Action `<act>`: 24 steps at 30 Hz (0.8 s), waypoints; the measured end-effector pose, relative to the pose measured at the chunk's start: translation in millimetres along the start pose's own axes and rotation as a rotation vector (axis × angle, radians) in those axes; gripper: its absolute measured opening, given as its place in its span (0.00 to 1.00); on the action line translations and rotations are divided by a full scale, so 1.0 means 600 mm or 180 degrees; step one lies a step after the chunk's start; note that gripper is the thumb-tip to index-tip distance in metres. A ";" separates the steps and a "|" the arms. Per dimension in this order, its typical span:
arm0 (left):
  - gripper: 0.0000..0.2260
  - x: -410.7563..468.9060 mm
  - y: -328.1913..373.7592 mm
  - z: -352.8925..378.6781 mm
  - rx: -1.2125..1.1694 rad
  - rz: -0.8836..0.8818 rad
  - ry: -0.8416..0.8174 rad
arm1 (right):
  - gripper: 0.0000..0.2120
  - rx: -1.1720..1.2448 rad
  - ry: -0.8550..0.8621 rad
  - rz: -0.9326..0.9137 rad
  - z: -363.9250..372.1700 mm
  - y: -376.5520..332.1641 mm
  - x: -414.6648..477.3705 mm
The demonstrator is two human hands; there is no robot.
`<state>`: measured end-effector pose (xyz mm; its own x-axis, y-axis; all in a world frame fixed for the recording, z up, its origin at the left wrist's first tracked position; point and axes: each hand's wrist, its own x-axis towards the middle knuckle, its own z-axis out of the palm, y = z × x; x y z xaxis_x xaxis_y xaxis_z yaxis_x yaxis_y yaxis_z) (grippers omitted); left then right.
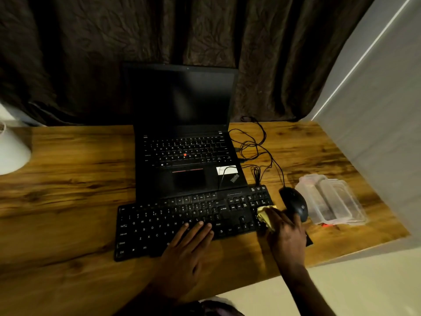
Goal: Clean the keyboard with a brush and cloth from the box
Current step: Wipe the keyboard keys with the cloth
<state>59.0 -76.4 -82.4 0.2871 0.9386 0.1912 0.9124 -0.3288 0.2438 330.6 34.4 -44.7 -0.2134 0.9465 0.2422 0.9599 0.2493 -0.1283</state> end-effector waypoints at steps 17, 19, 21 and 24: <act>0.32 -0.001 -0.002 0.004 0.0042 0.0025 -0.0017 | 0.31 -0.0044 -0.0046 -0.0271 0.002 -0.049 -0.014; 0.31 -0.001 -0.001 0.004 0.0037 0.0012 -0.0048 | 0.30 -0.0054 -0.0084 -0.0361 -0.003 -0.046 -0.013; 0.31 -0.001 -0.001 0.004 0.0022 -0.0015 -0.0052 | 0.28 -0.0001 -0.0024 -0.0199 -0.006 -0.027 -0.007; 0.31 0.000 -0.002 0.004 0.0020 -0.0016 -0.0075 | 0.27 -0.0053 0.0064 0.0226 -0.009 -0.007 0.009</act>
<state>58.8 -75.9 -85.0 0.2893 0.9425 0.1674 0.9157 -0.3235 0.2386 326.5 37.3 -37.6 -0.1412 0.9573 0.2523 0.9754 0.1781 -0.1299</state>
